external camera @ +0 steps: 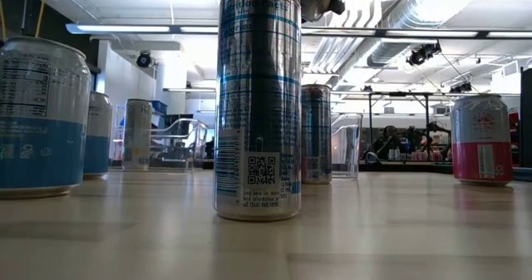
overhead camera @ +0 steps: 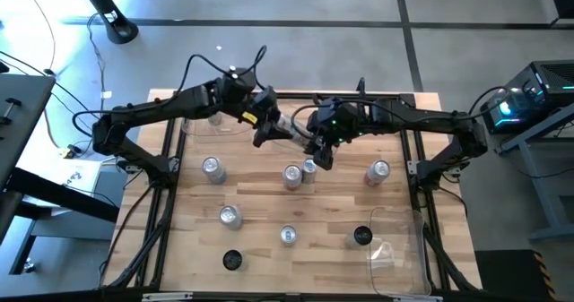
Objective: Sort soda cans
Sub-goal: Put the top white-yellow soda can into the top left transparent bin
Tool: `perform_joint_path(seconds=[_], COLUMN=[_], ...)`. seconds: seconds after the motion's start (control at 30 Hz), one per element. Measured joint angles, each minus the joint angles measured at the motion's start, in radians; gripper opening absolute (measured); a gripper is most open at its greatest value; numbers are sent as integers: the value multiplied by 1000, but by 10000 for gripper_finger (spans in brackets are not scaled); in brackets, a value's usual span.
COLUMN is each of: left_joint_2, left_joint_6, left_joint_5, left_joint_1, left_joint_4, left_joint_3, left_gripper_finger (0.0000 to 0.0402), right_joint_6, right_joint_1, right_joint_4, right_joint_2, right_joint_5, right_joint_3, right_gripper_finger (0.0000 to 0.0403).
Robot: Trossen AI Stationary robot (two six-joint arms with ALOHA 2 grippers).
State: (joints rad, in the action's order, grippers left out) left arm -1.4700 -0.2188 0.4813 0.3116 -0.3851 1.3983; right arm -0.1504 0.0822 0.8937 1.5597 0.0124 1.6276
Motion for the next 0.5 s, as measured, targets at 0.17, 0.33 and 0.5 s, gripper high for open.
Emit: perform_joint_path(seconds=[0.17,0.33,0.5], left_joint_2=[0,0,44], left_joint_6=[5,-5,41], left_joint_5=[12,13,-21], left_joint_1=[25,65,131], left_joint_4=[-3,-46,-153], left_joint_3=[0,-1,-1], left_gripper_finger=[236,236,236], right_joint_6=[1,-5,28], right_joint_1=[1,2,3], right_joint_4=[-4,-5,3], right_joint_2=[0,-5,-56], right_joint_5=[0,-24,-71], right_joint_3=[0,1,2], right_gripper_finger=[247,378,356])
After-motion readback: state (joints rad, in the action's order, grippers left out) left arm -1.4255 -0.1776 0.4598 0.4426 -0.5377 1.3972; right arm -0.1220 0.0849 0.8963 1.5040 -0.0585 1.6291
